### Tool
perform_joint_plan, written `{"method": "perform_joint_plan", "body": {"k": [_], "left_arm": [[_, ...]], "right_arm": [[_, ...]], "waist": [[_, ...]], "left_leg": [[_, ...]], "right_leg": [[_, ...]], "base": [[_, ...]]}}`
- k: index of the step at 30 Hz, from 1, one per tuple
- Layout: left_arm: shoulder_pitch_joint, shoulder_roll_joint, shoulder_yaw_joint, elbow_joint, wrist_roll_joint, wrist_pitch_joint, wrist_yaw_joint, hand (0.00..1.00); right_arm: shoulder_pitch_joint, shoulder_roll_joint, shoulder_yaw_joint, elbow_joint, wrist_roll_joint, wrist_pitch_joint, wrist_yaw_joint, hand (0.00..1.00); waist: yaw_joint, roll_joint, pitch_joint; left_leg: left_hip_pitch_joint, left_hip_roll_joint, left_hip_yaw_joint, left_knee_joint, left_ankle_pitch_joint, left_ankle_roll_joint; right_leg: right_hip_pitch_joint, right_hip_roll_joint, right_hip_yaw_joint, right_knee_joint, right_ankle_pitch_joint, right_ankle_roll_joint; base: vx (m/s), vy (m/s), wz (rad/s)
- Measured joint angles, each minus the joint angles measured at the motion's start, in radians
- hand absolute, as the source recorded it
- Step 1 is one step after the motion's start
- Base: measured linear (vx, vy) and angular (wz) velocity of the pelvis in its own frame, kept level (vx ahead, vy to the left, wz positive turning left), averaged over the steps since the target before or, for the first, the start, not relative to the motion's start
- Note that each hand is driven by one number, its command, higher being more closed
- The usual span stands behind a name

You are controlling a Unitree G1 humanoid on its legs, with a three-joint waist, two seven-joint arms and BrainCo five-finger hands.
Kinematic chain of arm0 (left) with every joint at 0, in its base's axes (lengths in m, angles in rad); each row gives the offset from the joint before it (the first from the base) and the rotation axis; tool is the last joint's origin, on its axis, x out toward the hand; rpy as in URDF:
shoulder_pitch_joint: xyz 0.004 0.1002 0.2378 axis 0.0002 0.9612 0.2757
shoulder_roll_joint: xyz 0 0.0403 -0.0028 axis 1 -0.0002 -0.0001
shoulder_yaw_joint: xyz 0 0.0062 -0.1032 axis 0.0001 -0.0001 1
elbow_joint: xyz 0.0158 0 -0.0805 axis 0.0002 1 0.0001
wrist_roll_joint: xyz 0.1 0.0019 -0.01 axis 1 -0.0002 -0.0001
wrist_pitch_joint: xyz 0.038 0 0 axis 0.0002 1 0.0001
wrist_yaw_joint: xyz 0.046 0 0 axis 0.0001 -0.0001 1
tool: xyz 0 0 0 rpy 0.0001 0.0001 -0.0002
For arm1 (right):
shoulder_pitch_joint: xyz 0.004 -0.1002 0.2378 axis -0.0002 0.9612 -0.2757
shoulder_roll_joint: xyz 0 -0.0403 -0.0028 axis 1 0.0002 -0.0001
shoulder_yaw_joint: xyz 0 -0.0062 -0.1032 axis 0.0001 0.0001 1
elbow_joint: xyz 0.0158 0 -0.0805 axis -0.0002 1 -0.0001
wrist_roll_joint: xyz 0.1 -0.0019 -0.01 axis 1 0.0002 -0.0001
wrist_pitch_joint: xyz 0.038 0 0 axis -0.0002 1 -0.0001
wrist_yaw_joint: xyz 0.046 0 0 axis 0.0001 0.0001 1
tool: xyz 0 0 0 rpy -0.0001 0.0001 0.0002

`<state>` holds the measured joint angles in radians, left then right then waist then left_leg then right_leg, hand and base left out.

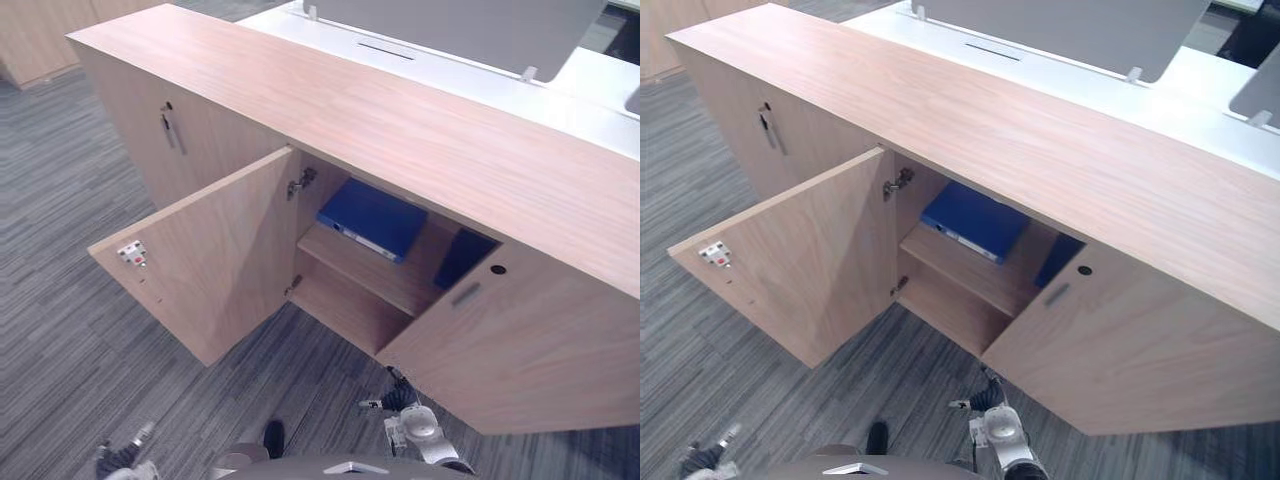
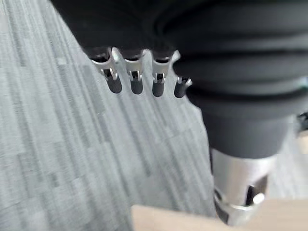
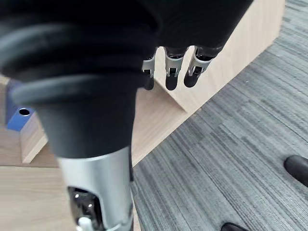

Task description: Walk over to the cabinet, pick up the folder, carry it to the office cabinet, place the folder inside the office cabinet, then close the office cabinet door

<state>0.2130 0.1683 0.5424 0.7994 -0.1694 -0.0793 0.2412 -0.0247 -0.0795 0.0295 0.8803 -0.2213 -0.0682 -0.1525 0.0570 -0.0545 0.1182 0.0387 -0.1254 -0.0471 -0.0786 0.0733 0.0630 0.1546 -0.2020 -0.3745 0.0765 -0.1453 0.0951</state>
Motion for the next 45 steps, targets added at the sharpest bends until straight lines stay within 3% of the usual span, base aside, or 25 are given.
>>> {"method": "perform_joint_plan", "body": {"k": [7,15,19,28,45], "left_arm": [[-0.045,0.108,0.116,-0.189,-0.136,-0.068,0.041,0.00],[-0.089,0.213,0.042,-0.319,-0.144,-0.108,0.034,0.00],[-0.112,0.214,-0.063,-0.405,-0.120,-0.113,0.006,0.00],[-0.151,0.214,-0.159,-0.437,-0.054,-0.117,-0.035,0.00],[-0.126,0.205,-0.203,-0.483,-0.041,-0.110,-0.026,0.00]], "right_arm": [[-0.026,-0.028,0.047,0.000,0.016,-0.001,0.002,0.00],[-0.023,-0.050,0.068,0.000,0.028,-0.003,0.014,0.00],[-0.017,-0.047,0.068,0.000,0.028,-0.004,0.020,0.00],[-0.012,-0.047,0.066,-0.001,0.026,-0.005,0.022,0.00],[0.013,-0.044,0.066,-0.002,0.020,-0.015,0.040,0.00]], "waist": [[0.027,0.015,-0.003],[0.030,0.021,0.000],[0.025,0.021,0.000],[-0.002,0.019,-0.001],[-0.002,0.014,-0.004]], "left_leg": [[0.000,0.012,-0.032,-0.008,0.003,-0.004],[0.000,0.027,-0.033,-0.009,0.002,-0.013],[0.000,0.037,-0.019,-0.009,-0.001,-0.021],[0.001,0.062,0.026,-0.009,-0.010,-0.034],[0.007,0.082,0.076,-0.009,-0.013,-0.044]], "right_leg": [[0.028,0.028,-0.020,-0.032,0.016,-0.002],[0.037,0.045,-0.017,-0.046,0.017,-0.004],[0.033,0.052,0.003,-0.047,0.018,-0.007],[0.017,0.071,0.044,-0.053,0.023,-0.012],[-0.003,0.085,0.101,-0.055,0.036,-0.016]], "base": [[0.00,-0.085,0.12],[-0.02,-0.070,0.02],[-0.02,-0.050,-0.12],[-0.02,-0.051,-0.15],[-0.03,-0.022,-0.09]]}}
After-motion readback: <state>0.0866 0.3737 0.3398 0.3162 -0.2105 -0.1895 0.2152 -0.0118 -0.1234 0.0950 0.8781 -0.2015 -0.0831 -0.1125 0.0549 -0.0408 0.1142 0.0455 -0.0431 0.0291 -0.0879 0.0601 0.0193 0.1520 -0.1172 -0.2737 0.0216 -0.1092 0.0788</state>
